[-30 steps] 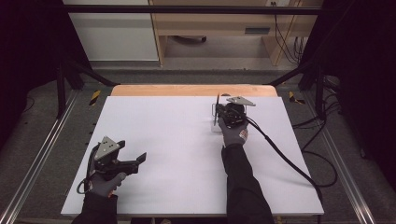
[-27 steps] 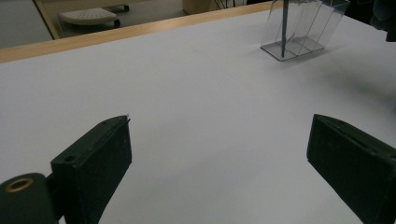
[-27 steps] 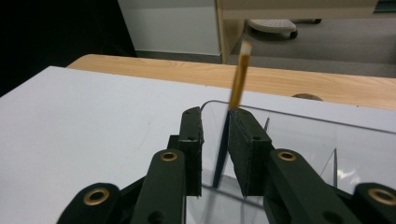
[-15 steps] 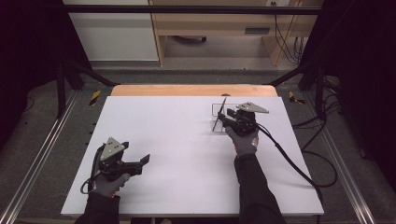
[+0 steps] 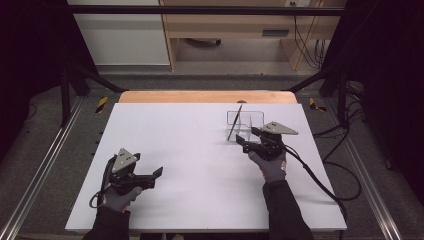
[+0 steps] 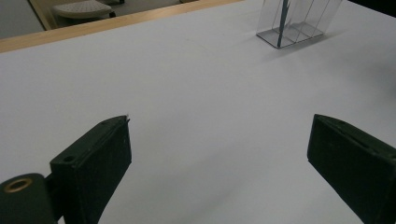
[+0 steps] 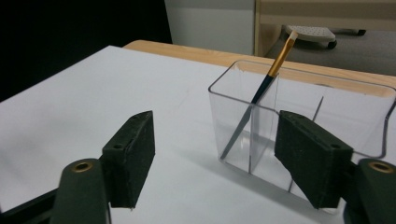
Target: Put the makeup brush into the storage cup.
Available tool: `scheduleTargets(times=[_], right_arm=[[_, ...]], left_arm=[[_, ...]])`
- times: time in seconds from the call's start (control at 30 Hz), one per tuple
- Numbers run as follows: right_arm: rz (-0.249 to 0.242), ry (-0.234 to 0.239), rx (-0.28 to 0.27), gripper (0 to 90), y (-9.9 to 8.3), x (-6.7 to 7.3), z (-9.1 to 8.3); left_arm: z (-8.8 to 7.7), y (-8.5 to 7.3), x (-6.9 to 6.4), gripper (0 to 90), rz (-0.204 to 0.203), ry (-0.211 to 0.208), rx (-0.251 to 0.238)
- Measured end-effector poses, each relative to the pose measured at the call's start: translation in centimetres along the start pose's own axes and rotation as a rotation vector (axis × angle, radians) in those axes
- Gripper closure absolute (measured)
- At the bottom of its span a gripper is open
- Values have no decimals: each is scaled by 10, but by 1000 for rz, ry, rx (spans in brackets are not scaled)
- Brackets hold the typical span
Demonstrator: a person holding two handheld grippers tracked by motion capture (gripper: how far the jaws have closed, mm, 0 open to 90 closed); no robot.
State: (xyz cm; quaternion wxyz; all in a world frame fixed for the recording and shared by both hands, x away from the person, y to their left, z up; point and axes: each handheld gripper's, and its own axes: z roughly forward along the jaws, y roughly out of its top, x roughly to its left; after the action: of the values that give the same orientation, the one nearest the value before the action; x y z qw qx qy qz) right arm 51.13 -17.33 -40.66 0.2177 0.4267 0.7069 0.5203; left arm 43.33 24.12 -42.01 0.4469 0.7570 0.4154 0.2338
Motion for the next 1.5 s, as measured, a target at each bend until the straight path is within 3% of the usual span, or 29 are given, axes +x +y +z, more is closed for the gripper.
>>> scheduleTargets(times=[0.17, 0.33, 0.57, 0.67, 0.77, 1.07, 1.5], right_arm=[[-5, 24, 5, 257, -8, 1, -10], [-30, 13, 16, 218, -11, 1, -18], [-46, 41, -2, 166, -19, 2, -36], [-86, 32, 38, 93, -21, 2, -39], [-108, 37, 49, 77, -23, 5, -43], [-79, 34, 2, 58, -33, -1, -64], [-71, -4, 35, 32, -49, -13, -79]], left_arm=[[1, -1, 0, 53, 2, 2, 4], [1, -1, 0, 52, -1, 4, 5], [2, -3, 0, 52, -5, 8, 11], [3, -3, 1, 51, -7, 10, 11], [2, -4, 1, 51, -8, 9, 13], [3, -5, 1, 49, -10, 14, 13], [3, -8, 4, 47, -19, 14, 17]])
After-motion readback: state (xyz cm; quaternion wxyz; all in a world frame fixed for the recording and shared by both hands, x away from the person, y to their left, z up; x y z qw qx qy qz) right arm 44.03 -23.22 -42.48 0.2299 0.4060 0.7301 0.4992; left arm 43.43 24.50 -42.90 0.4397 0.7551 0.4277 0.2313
